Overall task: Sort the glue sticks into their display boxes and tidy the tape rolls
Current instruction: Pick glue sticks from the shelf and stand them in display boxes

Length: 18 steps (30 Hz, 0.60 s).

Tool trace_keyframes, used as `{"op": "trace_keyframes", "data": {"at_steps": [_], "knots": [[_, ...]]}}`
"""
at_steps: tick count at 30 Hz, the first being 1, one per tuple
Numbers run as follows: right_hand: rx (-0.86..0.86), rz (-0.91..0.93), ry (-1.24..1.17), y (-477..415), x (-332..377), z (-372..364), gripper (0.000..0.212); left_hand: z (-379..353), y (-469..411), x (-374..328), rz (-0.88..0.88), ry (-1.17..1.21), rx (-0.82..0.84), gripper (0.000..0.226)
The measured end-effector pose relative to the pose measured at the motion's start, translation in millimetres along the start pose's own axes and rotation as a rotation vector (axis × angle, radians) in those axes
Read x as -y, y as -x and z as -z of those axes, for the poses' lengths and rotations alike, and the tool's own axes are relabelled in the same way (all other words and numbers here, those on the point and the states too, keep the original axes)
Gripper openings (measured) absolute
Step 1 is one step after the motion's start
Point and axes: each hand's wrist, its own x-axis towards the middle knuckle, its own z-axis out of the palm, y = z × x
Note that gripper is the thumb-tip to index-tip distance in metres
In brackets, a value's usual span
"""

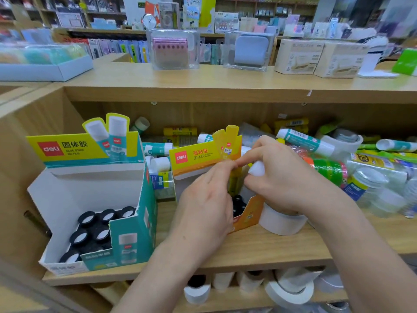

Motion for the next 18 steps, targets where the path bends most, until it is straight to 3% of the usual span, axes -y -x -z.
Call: {"op": "trace_keyframes", "data": {"at_steps": [12, 16, 18], "knots": [[0.148, -0.080, -0.291, 0, -11, 13, 0.047, 10, -10, -15, 0.020, -0.221, 0.165, 0.063], [0.144, -0.065, -0.289, 3, -12, 18, 0.035, 10, -8, -19, 0.026, -0.259, 0.139, 0.062], [0.065, -0.082, -0.403, 6, -15, 18, 0.030, 10, -7, -20, 0.029, -0.277, 0.153, 0.062]]}}
